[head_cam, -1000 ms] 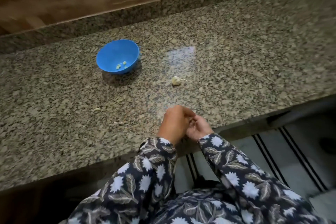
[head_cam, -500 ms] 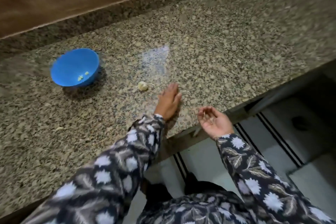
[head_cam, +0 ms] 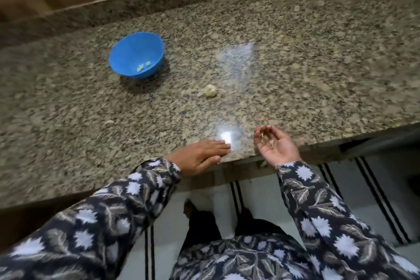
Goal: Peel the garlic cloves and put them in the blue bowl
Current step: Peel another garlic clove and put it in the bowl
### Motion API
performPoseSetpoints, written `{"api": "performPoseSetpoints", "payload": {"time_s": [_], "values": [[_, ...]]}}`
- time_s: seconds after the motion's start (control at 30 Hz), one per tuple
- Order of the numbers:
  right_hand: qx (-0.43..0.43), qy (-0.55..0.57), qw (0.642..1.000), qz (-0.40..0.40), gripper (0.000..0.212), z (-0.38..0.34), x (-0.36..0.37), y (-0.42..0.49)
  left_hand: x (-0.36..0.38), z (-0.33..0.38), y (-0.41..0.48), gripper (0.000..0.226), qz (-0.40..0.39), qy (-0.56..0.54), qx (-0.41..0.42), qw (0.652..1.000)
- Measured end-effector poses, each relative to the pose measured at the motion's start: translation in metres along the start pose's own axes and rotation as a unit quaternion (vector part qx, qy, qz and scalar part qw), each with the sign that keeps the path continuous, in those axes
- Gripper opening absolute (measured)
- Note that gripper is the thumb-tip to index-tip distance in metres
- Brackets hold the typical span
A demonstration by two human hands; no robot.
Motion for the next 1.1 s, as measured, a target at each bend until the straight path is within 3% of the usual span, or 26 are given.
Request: {"api": "performPoseSetpoints", "payload": {"time_s": [0.23, 0.43, 0.5, 0.7, 0.83, 0.93, 1.0, 1.1], "values": [[0.073, -0.059, 0.996, -0.01, 0.028, 0.064, 0.006, 0.015, -0.006, -0.054, -0.129, 0.048, 0.055, 0.049, -0.094, 0.993], [0.059, -0.092, 0.994, -0.011, 0.029, 0.105, 0.011, 0.015, -0.026, -0.092, -0.207, 0.052, 0.11, 0.092, -0.162, 0.976], [0.039, -0.089, 0.995, -0.008, 0.029, 0.116, 0.01, 0.013, -0.029, -0.111, -0.238, 0.058, 0.094, 0.121, -0.183, 0.971], [-0.031, -0.089, 0.995, -0.033, 0.017, 0.142, 0.007, 0.002, -0.033, -0.148, -0.302, 0.076, -0.076, 0.208, -0.024, 0.975], [-0.089, -0.045, 0.995, -0.009, 0.022, 0.158, -0.014, -0.002, -0.023, -0.151, -0.254, 0.085, -0.142, 0.218, 0.082, 0.962], [-0.124, -0.011, 0.992, 0.008, 0.043, 0.172, -0.024, -0.008, -0.017, -0.137, -0.197, 0.083, -0.126, 0.232, 0.141, 0.954], [-0.14, -0.01, 0.99, -0.001, 0.043, 0.179, -0.029, -0.015, -0.02, -0.13, -0.182, 0.08, -0.098, 0.225, 0.152, 0.957], [-0.165, 0.01, 0.986, -0.005, 0.039, 0.184, -0.033, -0.023, -0.029, -0.141, -0.185, 0.081, -0.008, 0.148, 0.032, 0.988]]}}
Point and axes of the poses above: each hand's wrist, its own y-axis towards the middle knuckle, its own x-axis out of the palm, z = x × y, the point moved 4 cm from there along y, towards the middle knuckle, and after that the axes turned 9 degrees about y, right-handed, at the moved point
